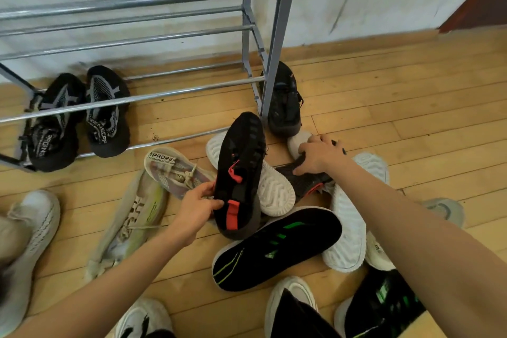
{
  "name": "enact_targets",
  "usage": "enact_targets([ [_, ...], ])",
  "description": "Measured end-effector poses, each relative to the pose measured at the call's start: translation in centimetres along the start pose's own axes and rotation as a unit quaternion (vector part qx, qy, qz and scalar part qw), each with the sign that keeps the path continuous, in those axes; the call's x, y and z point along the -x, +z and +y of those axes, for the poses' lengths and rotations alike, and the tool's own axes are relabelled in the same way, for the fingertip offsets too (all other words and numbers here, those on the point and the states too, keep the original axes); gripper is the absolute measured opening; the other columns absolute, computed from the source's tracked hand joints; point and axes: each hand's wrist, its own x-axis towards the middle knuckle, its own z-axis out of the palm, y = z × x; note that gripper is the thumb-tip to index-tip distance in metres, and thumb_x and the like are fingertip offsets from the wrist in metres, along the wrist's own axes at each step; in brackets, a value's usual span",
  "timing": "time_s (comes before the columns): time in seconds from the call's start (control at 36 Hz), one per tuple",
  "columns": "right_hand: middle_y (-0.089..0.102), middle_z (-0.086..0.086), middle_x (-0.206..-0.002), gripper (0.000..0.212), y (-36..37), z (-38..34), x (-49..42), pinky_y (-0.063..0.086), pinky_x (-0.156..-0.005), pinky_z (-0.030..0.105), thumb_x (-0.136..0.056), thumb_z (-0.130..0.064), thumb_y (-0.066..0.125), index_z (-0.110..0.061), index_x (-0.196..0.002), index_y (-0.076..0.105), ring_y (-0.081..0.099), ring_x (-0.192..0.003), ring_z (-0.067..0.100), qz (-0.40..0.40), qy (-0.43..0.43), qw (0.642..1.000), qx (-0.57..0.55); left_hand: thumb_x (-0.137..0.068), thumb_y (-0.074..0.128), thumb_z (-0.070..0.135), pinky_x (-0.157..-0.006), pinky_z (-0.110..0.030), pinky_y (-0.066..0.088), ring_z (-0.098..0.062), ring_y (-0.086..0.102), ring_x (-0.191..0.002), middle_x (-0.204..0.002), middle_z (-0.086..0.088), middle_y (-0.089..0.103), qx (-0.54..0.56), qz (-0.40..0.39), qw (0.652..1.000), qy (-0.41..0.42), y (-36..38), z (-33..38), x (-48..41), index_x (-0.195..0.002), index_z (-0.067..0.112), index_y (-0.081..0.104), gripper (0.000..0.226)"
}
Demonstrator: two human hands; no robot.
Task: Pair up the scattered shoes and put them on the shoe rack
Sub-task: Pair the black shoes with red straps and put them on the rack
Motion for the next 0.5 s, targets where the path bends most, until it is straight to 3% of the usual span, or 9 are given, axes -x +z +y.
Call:
enact_targets([
  [0.14, 0.02, 0.014, -0.148, 0.078, -1.9, -0.5, 1.1, 0.008, -0.107, 0.07, -0.07, -0.042, 0.078, -0.033, -0.139, 0.042, 0.003, -0.141, 0.043, -0.058, -0.009, 0.991, 0.121, -0.085, 0.049, -0.013, -0.091, -0.048, 0.052, -0.026, 0.061, -0.106, -0.116, -0.005, 0.062, -0.01, 0.002, 1.0, -0.001, -0.2, -0.3, 0.3, -0.124, 0.013, 0.058, 0.047],
  [0.25, 0.025, 0.018, -0.147, 0.077, -1.6, -1.4, 1.7, 0.006, -0.107, 0.071, -0.071, -0.038, 0.078, -0.023, -0.138, 0.043, 0.01, -0.141, 0.039, -0.032, -0.02, 0.986, 0.165, -0.084, 0.051, -0.014, -0.085, -0.042, 0.053, -0.025, 0.061, -0.104, -0.116, -0.006, 0.063, -0.008, 0.007, 1.0, 0.001, -0.4, -0.5, 0.7, -0.123, 0.012, 0.059, 0.048],
  [0.36, 0.045, 0.013, -0.136, 0.077, -1.9, -1.5, 2.6, 0.012, -0.107, 0.069, -0.07, -0.033, 0.08, -0.017, -0.134, 0.039, 0.031, -0.134, 0.035, -0.027, -0.036, 0.989, 0.144, -0.081, 0.053, -0.014, -0.081, -0.038, 0.054, -0.023, 0.061, -0.105, -0.113, -0.004, 0.064, -0.009, 0.008, 1.0, 0.017, -1.0, -0.8, 1.4, -0.122, 0.015, 0.06, 0.051],
  [0.5, 0.048, 0.008, -0.125, 0.061, -3.0, -1.9, 3.9, 0.027, -0.102, 0.062, -0.066, -0.026, 0.083, -0.021, -0.117, 0.051, 0.038, -0.125, 0.03, 0.03, -0.042, 0.995, 0.088, -0.083, 0.05, -0.015, -0.069, -0.028, 0.051, -0.017, 0.062, -0.095, -0.108, -0.002, 0.064, 0.014, 0.013, 0.999, 0.031, -1.9, -1.1, 2.3, -0.118, 0.017, 0.06, 0.049],
])
